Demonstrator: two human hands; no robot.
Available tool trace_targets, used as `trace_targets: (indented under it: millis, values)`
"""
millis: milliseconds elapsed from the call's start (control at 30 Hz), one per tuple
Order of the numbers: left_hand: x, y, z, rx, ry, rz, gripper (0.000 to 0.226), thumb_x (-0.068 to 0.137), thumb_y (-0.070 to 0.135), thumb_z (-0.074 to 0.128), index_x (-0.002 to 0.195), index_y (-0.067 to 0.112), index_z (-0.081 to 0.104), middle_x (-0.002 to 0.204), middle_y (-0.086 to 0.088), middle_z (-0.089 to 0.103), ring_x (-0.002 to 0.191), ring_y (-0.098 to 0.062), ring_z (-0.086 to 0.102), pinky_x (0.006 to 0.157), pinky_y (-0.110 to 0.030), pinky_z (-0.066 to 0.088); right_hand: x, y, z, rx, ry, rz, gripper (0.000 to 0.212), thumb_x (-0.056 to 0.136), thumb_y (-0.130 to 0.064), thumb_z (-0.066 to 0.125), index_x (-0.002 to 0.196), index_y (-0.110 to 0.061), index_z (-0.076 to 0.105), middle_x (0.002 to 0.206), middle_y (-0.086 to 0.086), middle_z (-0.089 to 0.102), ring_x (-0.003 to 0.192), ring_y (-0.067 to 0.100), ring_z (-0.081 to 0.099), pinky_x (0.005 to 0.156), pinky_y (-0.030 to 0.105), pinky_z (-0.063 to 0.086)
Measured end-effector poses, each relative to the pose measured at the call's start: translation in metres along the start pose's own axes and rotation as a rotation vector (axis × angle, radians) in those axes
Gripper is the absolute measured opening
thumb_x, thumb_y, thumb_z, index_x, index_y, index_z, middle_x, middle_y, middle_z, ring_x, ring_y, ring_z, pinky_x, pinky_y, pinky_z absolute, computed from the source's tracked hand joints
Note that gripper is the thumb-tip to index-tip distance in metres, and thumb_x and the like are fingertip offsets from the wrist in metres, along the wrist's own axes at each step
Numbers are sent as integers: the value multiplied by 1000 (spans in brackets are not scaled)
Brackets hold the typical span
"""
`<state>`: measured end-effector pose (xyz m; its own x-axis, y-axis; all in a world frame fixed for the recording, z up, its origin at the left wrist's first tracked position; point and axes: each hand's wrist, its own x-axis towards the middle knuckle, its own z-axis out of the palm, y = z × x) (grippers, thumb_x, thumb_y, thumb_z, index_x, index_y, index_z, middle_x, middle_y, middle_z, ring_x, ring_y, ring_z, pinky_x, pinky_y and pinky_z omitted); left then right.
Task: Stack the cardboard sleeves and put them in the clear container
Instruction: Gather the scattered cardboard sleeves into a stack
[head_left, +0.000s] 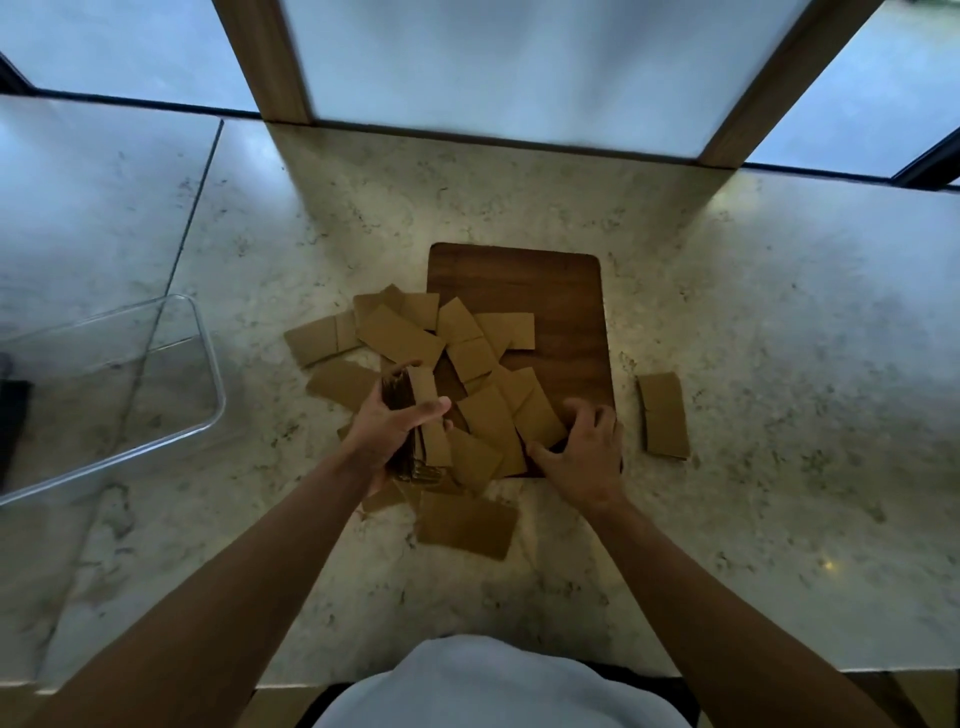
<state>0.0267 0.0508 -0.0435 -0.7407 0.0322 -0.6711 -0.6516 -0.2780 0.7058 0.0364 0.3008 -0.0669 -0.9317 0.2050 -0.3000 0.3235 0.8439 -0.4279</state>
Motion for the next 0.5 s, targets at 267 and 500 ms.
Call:
trace_targets:
  millis: [267,500]
  values:
    - [-8,-2,-2,105,8,12,92,62,28,97,139,23,47,101,-21,78,97,-38,75,81,-51,60,-10,-41,18,-191,-129,-149,42,90,-49,66,114,-15,60,121,9,51,115,26,48,97,40,46]
    - [-7,2,11,159,18,3,88,70,21,94,142,30,44,118,-18,71,91,-23,76,61,-29,61,2,-38,-10,588,27,251,18,92,-29,71,102,-17,61,105,4,71,97,19,67,71,27,51]
